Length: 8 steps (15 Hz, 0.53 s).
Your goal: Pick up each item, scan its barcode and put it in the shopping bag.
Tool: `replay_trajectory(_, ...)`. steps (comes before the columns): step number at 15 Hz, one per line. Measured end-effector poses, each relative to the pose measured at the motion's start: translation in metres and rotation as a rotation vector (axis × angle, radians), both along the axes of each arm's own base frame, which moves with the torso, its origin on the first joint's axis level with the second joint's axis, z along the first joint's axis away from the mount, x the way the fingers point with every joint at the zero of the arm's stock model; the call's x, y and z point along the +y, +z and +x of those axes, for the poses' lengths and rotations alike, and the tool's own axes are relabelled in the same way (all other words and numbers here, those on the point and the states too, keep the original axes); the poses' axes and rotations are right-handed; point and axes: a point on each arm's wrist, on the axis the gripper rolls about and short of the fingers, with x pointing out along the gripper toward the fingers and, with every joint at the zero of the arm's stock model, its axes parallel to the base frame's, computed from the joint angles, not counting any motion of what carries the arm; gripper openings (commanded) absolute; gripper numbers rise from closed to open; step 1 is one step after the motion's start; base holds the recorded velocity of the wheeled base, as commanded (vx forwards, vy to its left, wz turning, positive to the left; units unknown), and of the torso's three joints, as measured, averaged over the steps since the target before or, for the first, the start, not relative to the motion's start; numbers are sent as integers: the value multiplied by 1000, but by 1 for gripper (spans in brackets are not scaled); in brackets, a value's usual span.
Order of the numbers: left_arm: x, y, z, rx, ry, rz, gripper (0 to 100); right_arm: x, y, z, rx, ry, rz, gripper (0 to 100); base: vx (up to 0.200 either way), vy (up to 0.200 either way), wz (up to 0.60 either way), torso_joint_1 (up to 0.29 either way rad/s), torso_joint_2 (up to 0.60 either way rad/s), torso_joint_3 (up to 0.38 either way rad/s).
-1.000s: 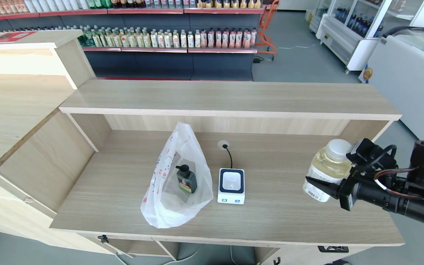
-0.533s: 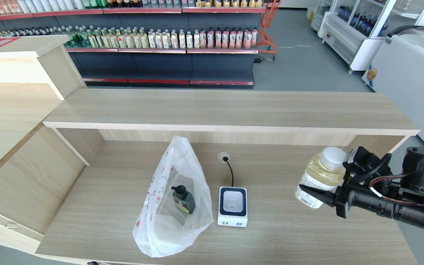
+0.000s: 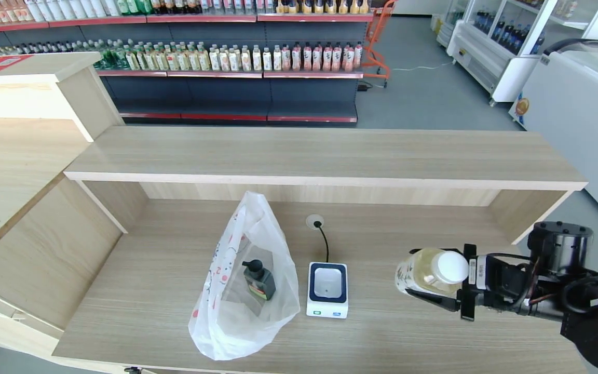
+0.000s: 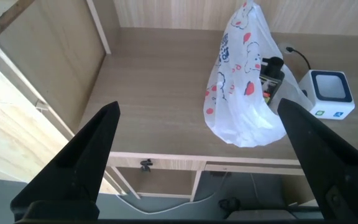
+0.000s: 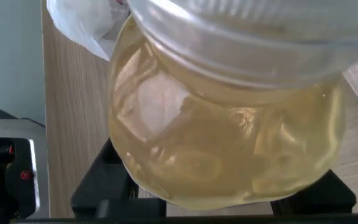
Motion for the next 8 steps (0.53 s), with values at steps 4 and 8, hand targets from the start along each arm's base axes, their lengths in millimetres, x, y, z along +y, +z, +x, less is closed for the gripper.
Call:
replay_trajectory(4,0,0,0,0,0,0,100,5,-28,23,-21,77,-52,0,0,0,0,0,0,0)
replay_trajectory(8,0,0,0,0,0,0,100,27,-38,52,-37,179,-17,0,0,0,0,0,0,0)
